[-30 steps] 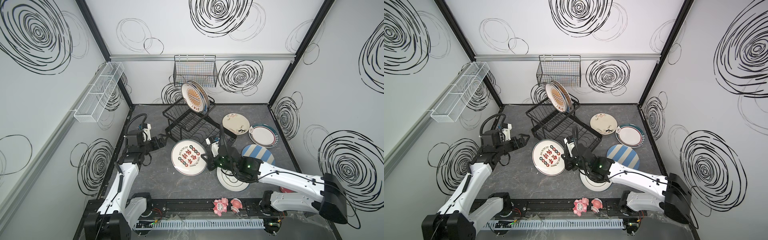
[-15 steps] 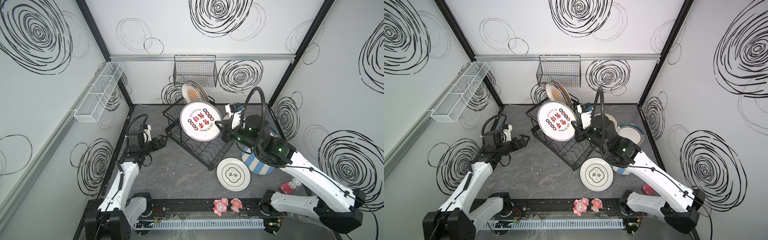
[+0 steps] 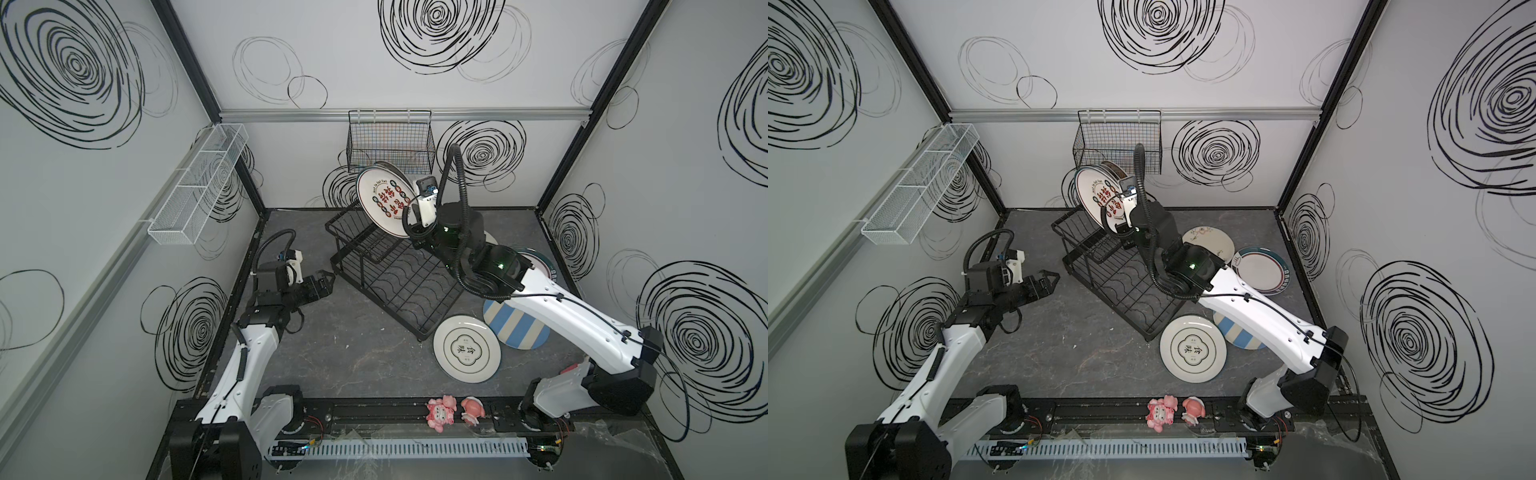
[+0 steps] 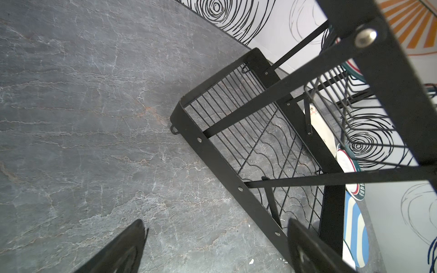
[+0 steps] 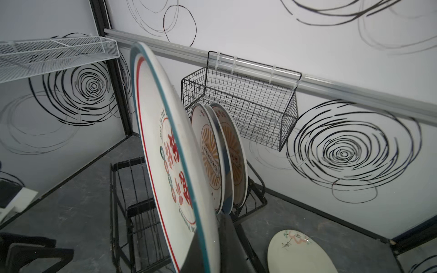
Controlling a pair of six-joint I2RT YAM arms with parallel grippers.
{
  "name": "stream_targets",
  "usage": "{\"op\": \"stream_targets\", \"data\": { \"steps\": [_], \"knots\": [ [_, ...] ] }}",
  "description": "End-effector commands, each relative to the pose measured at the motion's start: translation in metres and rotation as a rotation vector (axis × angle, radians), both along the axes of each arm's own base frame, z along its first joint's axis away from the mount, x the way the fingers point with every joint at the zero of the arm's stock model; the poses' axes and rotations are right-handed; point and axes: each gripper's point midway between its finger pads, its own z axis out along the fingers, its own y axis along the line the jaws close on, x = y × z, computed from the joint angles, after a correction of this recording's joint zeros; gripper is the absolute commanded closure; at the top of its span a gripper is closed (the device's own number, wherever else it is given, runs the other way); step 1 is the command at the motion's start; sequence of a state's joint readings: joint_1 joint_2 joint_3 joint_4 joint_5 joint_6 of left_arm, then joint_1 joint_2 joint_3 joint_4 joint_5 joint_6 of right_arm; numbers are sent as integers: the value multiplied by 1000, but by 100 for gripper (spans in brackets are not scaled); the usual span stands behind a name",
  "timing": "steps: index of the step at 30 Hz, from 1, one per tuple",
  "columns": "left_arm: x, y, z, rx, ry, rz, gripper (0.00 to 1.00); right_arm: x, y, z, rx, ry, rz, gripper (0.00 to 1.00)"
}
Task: Load the plates into the dish rack
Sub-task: 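Lower the red-lettered plate into the rack slot beside the sunburst plates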
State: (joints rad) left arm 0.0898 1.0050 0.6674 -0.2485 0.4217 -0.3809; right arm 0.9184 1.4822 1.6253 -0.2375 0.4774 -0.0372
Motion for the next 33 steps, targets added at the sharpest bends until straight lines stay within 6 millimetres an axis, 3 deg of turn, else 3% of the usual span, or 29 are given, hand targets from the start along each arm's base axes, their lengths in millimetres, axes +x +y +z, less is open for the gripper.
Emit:
{"op": "stream_targets", "data": {
  "steps": [1,10,23,33],
  "knots": [
    [1,-3,5,15,-39,-22,4,5,-25,59,57,-185,-148,100],
    [2,-3,1,9,-24,-24,4,27,1,35,-68,-175,-163,100],
    [2,-1,0,6,-22,-20,4,48,-2,11,-108,-147,-183,100],
    [1,-2,-2,-3,-15,-26,4,59,7,-9,-115,-112,-145,100]
  ]
}}
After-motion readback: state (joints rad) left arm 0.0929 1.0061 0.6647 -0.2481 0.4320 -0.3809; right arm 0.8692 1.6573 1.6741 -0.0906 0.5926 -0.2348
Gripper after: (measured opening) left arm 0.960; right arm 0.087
